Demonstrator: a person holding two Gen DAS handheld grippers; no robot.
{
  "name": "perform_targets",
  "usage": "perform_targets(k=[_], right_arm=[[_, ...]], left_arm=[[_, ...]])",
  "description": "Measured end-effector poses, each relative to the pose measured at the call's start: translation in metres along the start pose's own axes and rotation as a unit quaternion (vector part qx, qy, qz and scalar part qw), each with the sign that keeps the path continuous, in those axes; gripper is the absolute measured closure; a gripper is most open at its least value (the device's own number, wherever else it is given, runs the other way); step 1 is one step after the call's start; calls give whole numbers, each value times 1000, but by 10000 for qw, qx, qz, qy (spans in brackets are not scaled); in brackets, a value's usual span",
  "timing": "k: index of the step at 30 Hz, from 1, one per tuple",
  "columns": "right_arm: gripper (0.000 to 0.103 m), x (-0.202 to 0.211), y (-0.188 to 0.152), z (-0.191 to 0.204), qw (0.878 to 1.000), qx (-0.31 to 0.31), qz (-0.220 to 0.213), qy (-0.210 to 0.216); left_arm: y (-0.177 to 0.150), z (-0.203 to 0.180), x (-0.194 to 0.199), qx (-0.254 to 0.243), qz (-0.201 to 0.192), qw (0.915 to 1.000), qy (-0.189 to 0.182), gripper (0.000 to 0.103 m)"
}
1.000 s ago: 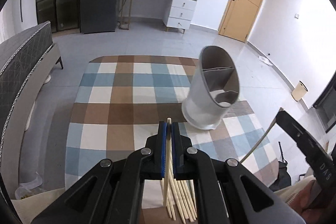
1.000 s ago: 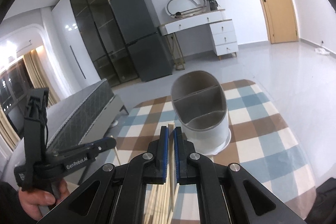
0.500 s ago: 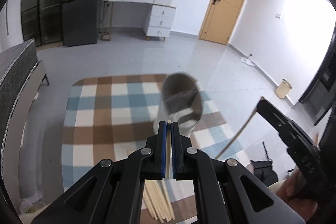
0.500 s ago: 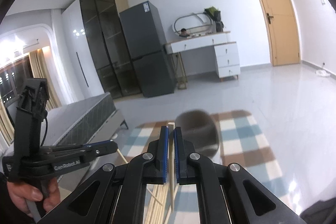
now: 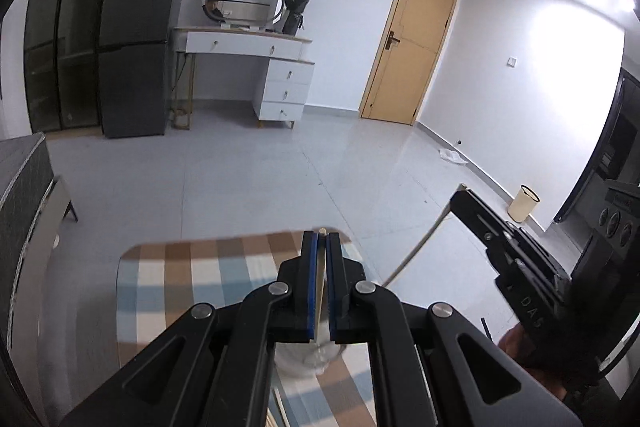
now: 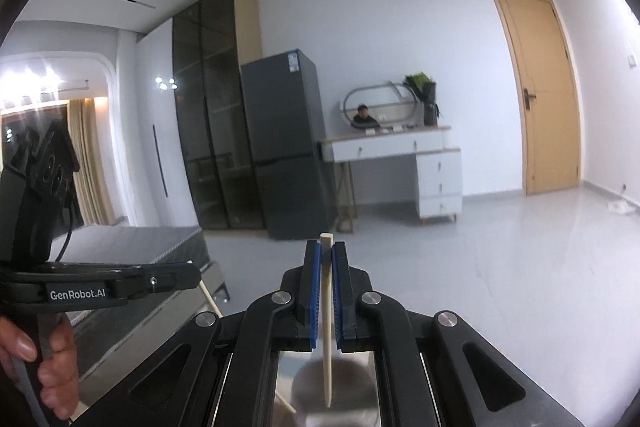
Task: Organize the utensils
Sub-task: 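Lift both chopsticks over the grey holder and open both tools to drop them in, then raise both open tools away from the holder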
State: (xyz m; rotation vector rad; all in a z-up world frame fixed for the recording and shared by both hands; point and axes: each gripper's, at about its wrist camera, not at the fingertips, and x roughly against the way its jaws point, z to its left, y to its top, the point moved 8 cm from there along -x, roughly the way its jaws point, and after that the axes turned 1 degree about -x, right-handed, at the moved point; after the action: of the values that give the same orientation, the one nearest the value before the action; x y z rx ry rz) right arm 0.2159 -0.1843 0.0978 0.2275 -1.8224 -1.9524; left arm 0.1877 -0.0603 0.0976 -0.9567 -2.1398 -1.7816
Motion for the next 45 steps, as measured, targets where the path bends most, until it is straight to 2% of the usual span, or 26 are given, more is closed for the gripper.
perform_targets(k=[5, 10, 16, 21, 22, 23, 24, 25, 26, 28, 30, 34, 37, 39, 43, 45], right_arm=[[98, -38, -8, 0, 9996, 220, 20, 173], [98, -63, -38, 1, 9979, 458, 278, 368], [98, -81, -72, 5, 9916, 1021, 587, 536], [98, -90, -93, 8, 9851, 1318, 859, 699], [96, -89, -96, 8, 9847, 1304, 902, 727], [83, -89, -97, 6, 9849, 1272, 924, 719], [75, -88, -97, 4, 9859, 1195, 931, 708], [62, -85, -96, 2, 9873, 1100, 898, 709], [56, -81, -93, -1, 9888, 1022, 848, 686], [56, -73, -88, -4, 9908, 884, 774, 665], [54, -64, -85, -4, 9916, 849, 797, 564], [32, -42, -73, -6, 9953, 610, 630, 412], [29, -17, -66, 1, 9971, 485, 490, 325], [22, -6, -61, 7, 9977, 423, 447, 298], [14, 22, -57, 23, 9987, 336, 282, 266], [10, 33, -56, 30, 9990, 293, 224, 236]], left_arm=[[10, 14, -33, -90, 5, 9999, 63, 103], [-3, 32, -64, -76, 177, 9998, 93, 103], [-23, 40, -87, 146, 438, 9989, -48, 103], [-35, 37, -95, 285, 772, 9962, -304, 103], [-37, 38, -95, 261, 832, 9959, -259, 100], [-38, 39, -95, 233, 897, 9956, -119, 95], [-39, 43, -93, 267, 930, 9953, 8, 82], [-38, 45, -89, 356, 880, 9955, 8, 72], [-35, 47, -85, 434, 797, 9959, 34, 69], [-28, 51, -74, 488, 620, 9967, 206, 57], [-27, 52, -62, 466, 561, 9969, 293, 55], [-29, 57, -33, 445, 494, 9963, 537, 43], [-33, 65, -10, 529, 416, 9943, 822, 39], [-32, 67, -1, 646, 354, 9928, 948, 38], [-35, 67, 26, 852, 121, 9915, 980, 37], [-37, 64, 38, 896, -12, 9907, 1026, 30]])
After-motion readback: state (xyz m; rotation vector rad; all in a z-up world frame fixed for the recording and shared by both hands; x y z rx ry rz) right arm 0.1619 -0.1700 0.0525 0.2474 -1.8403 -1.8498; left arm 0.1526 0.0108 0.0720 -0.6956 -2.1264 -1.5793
